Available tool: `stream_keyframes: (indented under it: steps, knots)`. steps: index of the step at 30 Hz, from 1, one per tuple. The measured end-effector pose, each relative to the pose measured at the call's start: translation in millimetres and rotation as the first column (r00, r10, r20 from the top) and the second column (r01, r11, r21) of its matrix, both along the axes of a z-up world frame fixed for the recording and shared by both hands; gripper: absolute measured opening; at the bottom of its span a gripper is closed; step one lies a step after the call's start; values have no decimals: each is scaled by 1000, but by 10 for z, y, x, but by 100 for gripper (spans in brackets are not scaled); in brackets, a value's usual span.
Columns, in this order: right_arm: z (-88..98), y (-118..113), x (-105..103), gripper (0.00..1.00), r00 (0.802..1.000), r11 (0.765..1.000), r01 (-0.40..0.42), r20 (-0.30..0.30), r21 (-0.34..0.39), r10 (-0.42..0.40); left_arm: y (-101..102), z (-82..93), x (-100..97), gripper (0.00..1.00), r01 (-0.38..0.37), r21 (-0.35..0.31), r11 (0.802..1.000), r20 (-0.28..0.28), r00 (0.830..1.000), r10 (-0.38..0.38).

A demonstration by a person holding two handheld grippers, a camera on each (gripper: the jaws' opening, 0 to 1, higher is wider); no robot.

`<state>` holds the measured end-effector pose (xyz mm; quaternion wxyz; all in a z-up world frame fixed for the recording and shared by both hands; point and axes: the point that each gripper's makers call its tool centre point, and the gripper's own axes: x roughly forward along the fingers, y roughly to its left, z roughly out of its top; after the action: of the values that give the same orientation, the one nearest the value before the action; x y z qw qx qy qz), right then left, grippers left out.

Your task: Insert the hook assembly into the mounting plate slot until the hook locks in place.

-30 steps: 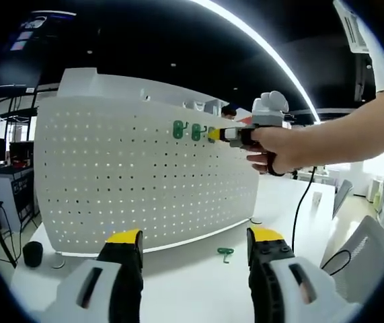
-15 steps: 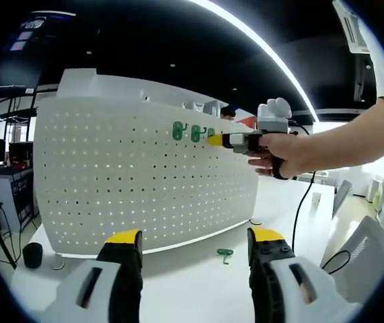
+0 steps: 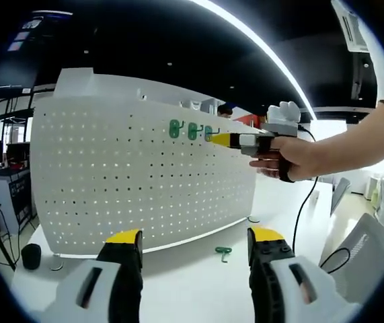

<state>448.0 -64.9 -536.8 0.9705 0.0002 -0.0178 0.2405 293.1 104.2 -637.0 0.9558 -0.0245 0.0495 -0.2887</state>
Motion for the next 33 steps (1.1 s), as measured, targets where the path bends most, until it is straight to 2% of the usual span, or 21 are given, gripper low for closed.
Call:
stream_keyframes:
  steps: [9,15,28,33]
  knots:
    - [-75,36,-187,44,998,997,-68,-16,33,68,15,23,17,65,-5,-6,1000,3,1000,5]
    - [-167,50,-359,45,993,993,-112,-23,17,113,6,21,15,66,-2,-6,1000,2,1000,2]
    - [-323,67,-619,45,986,987,-162,-38,-9,161,-6,17,20,66,-2,-10,1000,1,1000,2]
    - [-372,25,-668,46,986,987,-161,-52,7,161,-3,17,24,66,1,-7,1000,1,1000,-1]
